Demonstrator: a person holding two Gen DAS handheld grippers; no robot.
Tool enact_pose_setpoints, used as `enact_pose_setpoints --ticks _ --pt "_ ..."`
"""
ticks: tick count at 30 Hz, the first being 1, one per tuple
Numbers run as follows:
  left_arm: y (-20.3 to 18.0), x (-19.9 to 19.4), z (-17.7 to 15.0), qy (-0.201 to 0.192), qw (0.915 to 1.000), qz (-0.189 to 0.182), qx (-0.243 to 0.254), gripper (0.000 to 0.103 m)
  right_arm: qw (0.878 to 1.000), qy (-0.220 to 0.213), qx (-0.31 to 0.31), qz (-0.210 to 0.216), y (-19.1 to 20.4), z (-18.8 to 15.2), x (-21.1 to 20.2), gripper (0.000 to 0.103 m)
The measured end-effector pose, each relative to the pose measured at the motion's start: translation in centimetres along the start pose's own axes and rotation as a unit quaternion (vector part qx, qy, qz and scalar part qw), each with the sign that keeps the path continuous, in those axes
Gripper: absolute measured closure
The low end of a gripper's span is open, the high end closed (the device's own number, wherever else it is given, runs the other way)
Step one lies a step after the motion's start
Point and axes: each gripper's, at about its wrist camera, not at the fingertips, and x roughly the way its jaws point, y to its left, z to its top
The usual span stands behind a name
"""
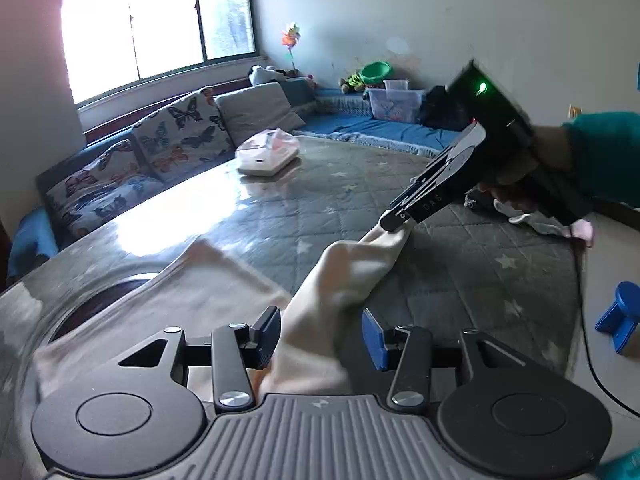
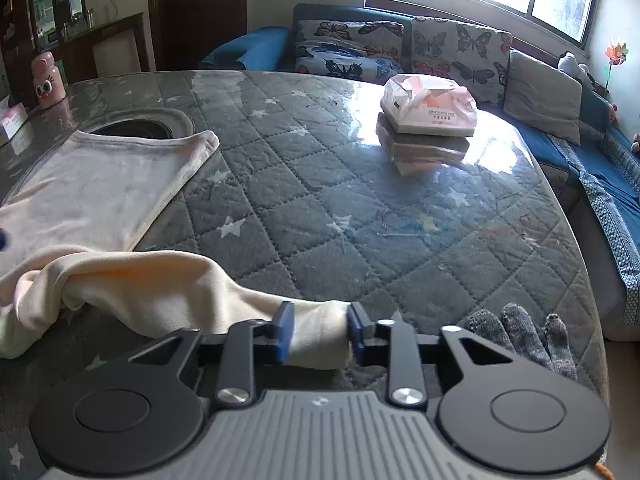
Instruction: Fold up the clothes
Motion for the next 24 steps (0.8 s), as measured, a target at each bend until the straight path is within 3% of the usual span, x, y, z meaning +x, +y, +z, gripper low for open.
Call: enact_pose_setpoints --ticks 4,10,13,17,22,24 --pt "-1.2 2.9 0.5 0.016 0.9989 0.036 0.024 0.054 1.0 0.004 0.004 -0.003 -0.2 0.1 0.1 0.082" --pt "-0.4 4.2 0.3 0.038 0.9987 0.035 0.001 0.056 0.999 0.014 0.03 0.019 -1.3 -0.1 0.8 0.079" --pt "0.2 4.6 0.2 0.046 0.9986 0.02 -0.014 0.082 1.0 0.007 0.016 0.022 -1.2 -0.1 0.9 0.082" --pt "0.0 3.9 0.1 0.026 0.9995 0.013 -0.007 0.093 1.0 -0.013 -0.006 0.011 -0.8 0.5 0.4 0.096" --pt "-1.1 2.0 -0.3 -0.017 0.9998 0.012 0.003 0.093 0.996 -0.091 -0.007 -0.014 -1.0 1.2 -2.4 0.099" --pt "-1.5 1.6 -0.5 -0.021 0.9996 0.012 0.013 0.093 0.997 -0.081 0.02 0.001 -1.7 1.1 -2.7 0.099"
